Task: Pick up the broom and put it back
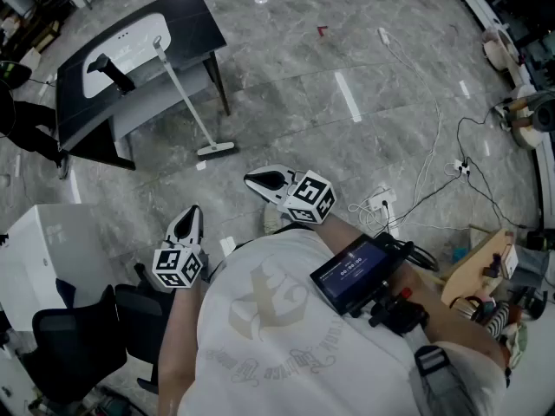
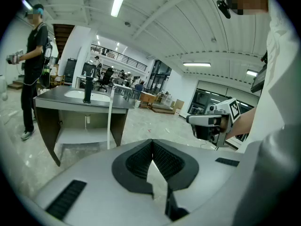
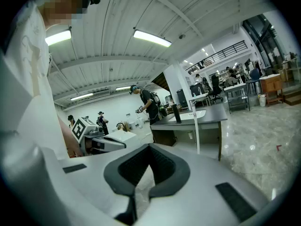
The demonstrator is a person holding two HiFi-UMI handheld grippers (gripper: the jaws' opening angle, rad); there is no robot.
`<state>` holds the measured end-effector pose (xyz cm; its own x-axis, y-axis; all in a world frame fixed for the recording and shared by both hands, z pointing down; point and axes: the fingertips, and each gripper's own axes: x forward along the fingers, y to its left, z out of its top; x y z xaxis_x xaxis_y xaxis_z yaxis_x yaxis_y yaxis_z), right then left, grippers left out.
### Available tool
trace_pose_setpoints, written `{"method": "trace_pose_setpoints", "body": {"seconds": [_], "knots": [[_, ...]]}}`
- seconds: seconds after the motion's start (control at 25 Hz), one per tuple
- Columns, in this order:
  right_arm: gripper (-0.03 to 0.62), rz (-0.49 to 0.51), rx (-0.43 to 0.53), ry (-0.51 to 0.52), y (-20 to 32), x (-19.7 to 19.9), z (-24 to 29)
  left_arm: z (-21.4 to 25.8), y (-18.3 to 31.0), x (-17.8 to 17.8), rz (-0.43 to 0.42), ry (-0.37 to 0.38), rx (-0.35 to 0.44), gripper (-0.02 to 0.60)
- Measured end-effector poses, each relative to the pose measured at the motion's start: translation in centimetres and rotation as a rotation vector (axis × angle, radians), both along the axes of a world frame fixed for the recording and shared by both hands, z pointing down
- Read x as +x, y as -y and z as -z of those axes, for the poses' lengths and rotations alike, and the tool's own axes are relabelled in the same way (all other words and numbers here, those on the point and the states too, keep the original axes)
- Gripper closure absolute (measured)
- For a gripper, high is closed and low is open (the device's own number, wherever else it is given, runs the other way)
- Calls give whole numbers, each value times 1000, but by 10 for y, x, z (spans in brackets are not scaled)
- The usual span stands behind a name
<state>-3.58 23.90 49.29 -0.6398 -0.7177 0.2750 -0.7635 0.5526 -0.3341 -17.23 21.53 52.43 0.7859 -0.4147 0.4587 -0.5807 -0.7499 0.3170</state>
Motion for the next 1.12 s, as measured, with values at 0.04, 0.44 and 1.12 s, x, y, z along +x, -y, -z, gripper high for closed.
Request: {"method": "trace_pose_setpoints", "body": {"seconds": [0.04, 0.44, 1.12], "knots": [[577, 2, 3, 6, 2, 4, 0, 0, 2, 4, 2, 0, 1, 569], [577, 3, 19, 63, 31, 37, 0, -2, 21, 33, 38, 13, -5, 569], [577, 15, -31, 67, 52, 70, -15, 6, 34, 53, 94, 46, 1, 569]]}}
